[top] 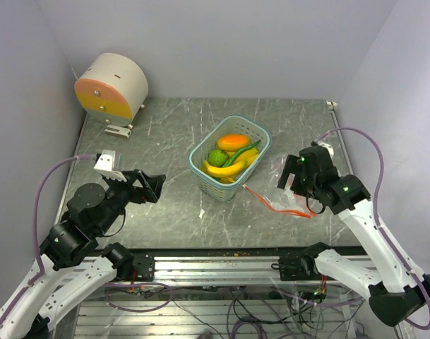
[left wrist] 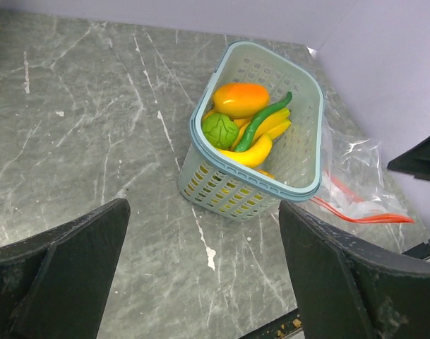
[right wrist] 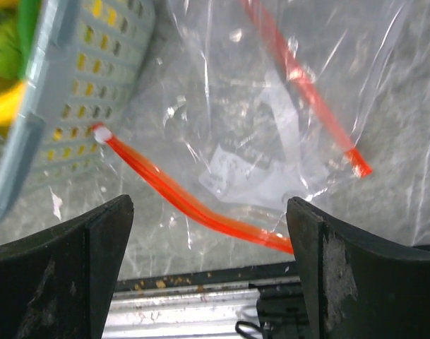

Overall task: Place the food in the zip-top bag and seal the zipper
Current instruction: Pick up the zipper food storage bag at the center of the board.

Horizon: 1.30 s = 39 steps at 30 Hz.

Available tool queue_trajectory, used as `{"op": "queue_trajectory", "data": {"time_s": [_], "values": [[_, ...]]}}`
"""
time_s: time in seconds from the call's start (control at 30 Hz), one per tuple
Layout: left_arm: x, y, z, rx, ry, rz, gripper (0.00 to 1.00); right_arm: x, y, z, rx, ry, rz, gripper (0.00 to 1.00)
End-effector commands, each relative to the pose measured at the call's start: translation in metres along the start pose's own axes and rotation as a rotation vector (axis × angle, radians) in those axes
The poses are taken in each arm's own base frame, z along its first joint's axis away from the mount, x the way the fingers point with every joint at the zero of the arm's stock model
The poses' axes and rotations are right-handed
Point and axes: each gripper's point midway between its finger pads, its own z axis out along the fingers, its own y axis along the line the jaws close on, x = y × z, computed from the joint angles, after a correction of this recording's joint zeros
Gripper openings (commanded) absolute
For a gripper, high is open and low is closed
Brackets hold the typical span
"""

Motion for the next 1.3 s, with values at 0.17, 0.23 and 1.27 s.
{"op": "queue_trajectory", "data": {"time_s": [0.17,0.23,1.27], "values": [[0.0,0.01,-0.014,-0.012,-0.026,0.029,0.98,0.095,-0.014,0.013,0.002,0.296,0.049,0.82],[0.001,0.009,-0.014,-0.007,-0.024,0.033,0.98,0.096,-0.016,0.01,0.007,0.296,0.052,0.81],[0.029,0.013,-0.002,-0.013,0.047,0.034,0.98,0.1,0.041,0.038,-0.018,0.345,-0.556,0.76]]}}
